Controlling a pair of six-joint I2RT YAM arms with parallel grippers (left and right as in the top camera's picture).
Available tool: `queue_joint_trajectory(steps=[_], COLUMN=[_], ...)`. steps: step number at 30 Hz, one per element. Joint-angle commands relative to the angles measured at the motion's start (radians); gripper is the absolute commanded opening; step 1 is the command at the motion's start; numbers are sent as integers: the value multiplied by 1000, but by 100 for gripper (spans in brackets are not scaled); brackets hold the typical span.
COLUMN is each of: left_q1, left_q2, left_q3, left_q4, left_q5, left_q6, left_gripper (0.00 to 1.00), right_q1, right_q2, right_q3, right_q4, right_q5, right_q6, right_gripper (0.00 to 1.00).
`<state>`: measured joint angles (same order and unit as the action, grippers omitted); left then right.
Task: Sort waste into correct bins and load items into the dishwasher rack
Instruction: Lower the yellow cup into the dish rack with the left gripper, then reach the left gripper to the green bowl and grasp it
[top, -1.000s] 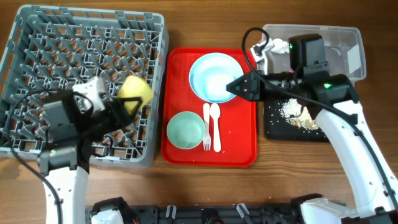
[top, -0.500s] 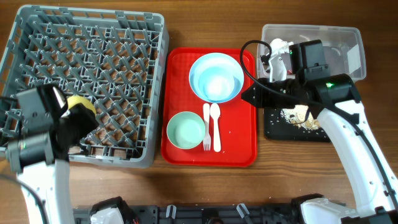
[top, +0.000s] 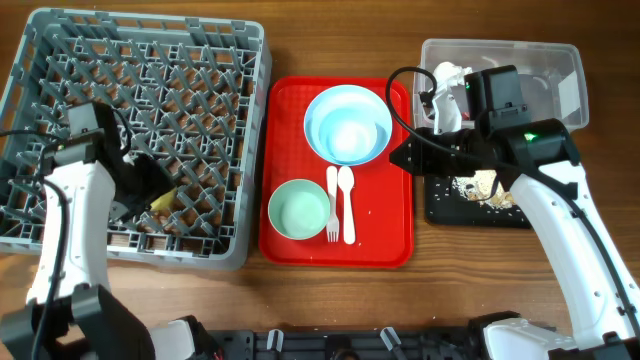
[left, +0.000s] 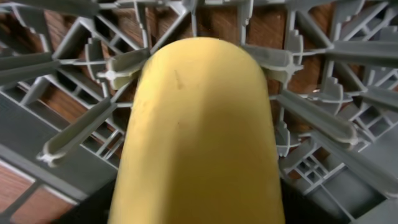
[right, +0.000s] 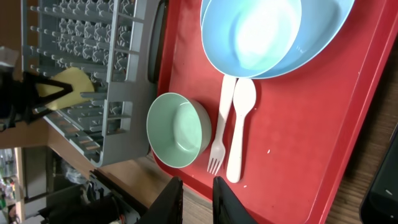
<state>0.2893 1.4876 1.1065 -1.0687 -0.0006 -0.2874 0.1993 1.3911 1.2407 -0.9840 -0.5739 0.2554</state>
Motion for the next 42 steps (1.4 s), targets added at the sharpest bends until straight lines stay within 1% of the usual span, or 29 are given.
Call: queue_joint_trajectory(steps=[1, 8, 9, 10, 13, 15, 17, 18, 19, 20, 21, 22, 24, 26, 27, 28, 29, 30, 31, 33, 36, 39, 40, 41, 42], left_q1=[8, 1, -5, -15, -76, -149, -259, -309, -350, -407, -480, -535, -664, -761, -798, -841, -871, -890, -913, -957, -1000, -1023, -1027, -1027, -1027], left_q2=[19, -90, -117, -148, -266, -333, -374, -380, -380, -374, -359, -340, -265, -175, -127, -62, -11, 27, 72, 173, 278, 325, 326, 325, 325], left_q3=[8, 29, 37, 43, 48, 48, 47, 47, 47, 43, 36, 33, 27, 27, 27, 27, 27, 27, 27, 27, 27, 27, 27, 27, 27], left_q4=[3, 5, 10, 19, 70, 98, 112, 112, 112, 113, 119, 120, 135, 154, 167, 185, 199, 207, 216, 235, 264, 273, 274, 276, 276], left_q5=[12, 26, 37, 49, 136, 201, 209, 209, 209, 209, 206, 193, 144, 121, 119, 119, 119, 119, 119, 119, 119, 119, 119, 119, 119], left_q6=[-12, -12, -11, -11, -11, -11, -11, -11, -11, -11, -12, -12, -12, -12, -12, -12, -12, -12, -12, -12, -12, -12, -12, -12, -12], left_gripper=[100, 100, 100, 100, 100, 98, 95, 95, 95, 95, 95, 95, 95, 90, 89, 89, 89, 89, 89, 86, 68, 40, 29, 13, 7], right_q1=[-5, -5, -5, -5, -5, -5, -5, -5, -5, -5, -5, -5, -5, -14, -25, -48, -66, -87, -110, -154, -178, -177, -177, -177, -177], right_q2=[-4, -4, -4, -4, -4, -4, -4, -4, -4, -4, -4, -4, -4, -4, -4, -4, -4, -4, -4, -4, -4, -4, -4, -4, -4], right_q3=[12, 12, 12, 12, 12, 12, 12, 12, 12, 12, 12, 12, 12, 12, 12, 12, 12, 12, 12, 12, 12, 12, 12, 12, 12], right_q4=[-6, -4, -4, -4, -12, -23, -37, -47, -57, -82, -113, -134, -168, -180, -185, -193, -196, -201, -208, -219, -223, -225, -225, -226, -229], right_q5=[18, 18, 21, 30, 94, 123, 153, 171, 198, 264, 362, 434, 514, 523, 523, 523, 522, 522, 522, 522, 522, 522, 522, 522, 522], right_q6=[-20, -20, -20, -20, -19, -16, -15, -8, 10, 67, 151, 201, 246, 247, 254, 272, 277, 284, 291, 272, 238, 238, 239, 238, 238], right_gripper=[17, 19, 19, 24, 24, 24, 22, 19, 18, 18, 19, 19, 19, 19, 24, 31, 34, 40, 44, 60, 61, 61, 61, 61, 62])
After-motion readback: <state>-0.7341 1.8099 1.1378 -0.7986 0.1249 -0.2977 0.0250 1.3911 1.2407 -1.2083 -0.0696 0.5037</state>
